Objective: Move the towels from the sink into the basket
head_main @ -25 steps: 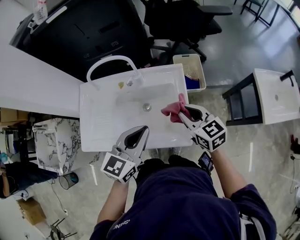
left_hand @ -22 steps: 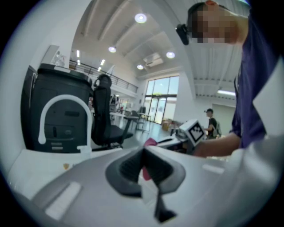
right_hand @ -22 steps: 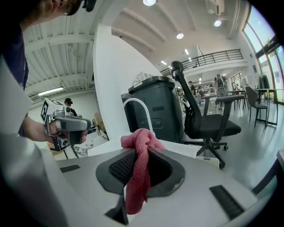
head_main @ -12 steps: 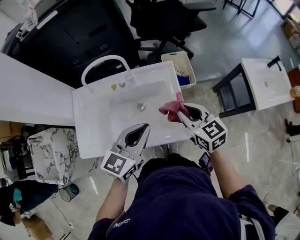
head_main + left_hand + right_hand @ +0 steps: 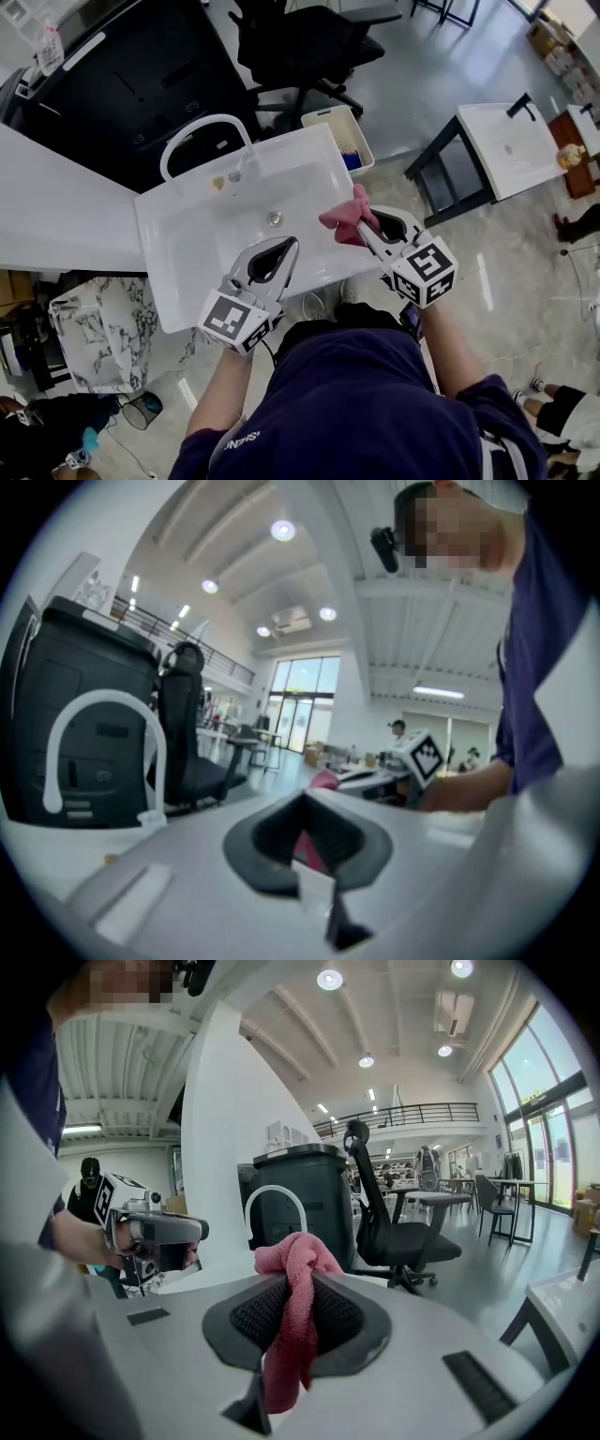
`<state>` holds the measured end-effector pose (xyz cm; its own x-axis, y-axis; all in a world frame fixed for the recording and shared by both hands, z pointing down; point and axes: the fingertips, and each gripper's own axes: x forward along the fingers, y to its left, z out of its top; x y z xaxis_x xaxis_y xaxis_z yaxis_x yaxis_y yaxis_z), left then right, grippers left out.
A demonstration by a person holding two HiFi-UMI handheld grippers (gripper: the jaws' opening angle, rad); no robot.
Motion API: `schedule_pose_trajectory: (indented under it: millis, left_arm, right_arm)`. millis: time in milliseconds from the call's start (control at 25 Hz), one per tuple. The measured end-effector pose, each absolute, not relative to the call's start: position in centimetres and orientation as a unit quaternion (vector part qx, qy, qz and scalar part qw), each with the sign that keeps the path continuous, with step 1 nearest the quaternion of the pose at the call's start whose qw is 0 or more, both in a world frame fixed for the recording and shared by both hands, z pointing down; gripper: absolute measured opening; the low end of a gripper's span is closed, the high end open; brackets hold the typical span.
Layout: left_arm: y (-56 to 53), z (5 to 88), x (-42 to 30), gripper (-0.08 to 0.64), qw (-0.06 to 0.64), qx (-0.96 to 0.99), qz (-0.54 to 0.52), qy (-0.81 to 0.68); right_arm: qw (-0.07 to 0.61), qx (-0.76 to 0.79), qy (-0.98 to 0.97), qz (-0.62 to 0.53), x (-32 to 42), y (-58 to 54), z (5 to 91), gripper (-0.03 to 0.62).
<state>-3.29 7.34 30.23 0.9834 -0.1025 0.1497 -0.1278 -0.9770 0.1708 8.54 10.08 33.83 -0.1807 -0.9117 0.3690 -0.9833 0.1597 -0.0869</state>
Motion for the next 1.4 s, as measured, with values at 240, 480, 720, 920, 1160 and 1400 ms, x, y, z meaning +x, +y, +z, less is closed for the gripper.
schedule_pose_trajectory:
  millis: [240, 480, 720, 920, 1160, 1400]
  left_arm:
    - [6.2, 29.7, -2.4, 0.003, 0.088, 0.993, 0.063, -0.056]
    - [5.6, 29.8, 0.9, 0.003, 0.082, 0.992, 0.073, -0.065]
    - [4.4, 30.0, 6.2, 0.003, 0.080, 0.989, 0.089, -0.093]
    - [3.4, 31.1, 10.9, 0.003, 0.089, 0.984, 0.106, -0.115]
    - [2.1, 32.2, 15.8, 0.003, 0.100, 0.978, 0.124, -0.134]
    - [0.7, 33.0, 19.3, 0.003, 0.110, 0.972, 0.138, -0.157]
  right_arm:
    - [0.123, 0.641, -0.746, 0.132, 10.2, 9.4, 32.1, 0.062]
    - [0.113, 0.634, -0.754, 0.130, 13.6, 8.6, 32.3, 0.062]
    - [0.103, 0.610, -0.773, 0.139, 19.0, 6.5, 33.3, 0.062]
    - [0.100, 0.597, -0.782, 0.149, 25.1, 4.5, 34.3, 0.061]
    - [0.088, 0.594, -0.782, 0.166, 31.9, 1.7, 35.7, 0.062]
    - [0.082, 0.581, -0.788, 0.187, 36.3, -0.9, 37.5, 0.062]
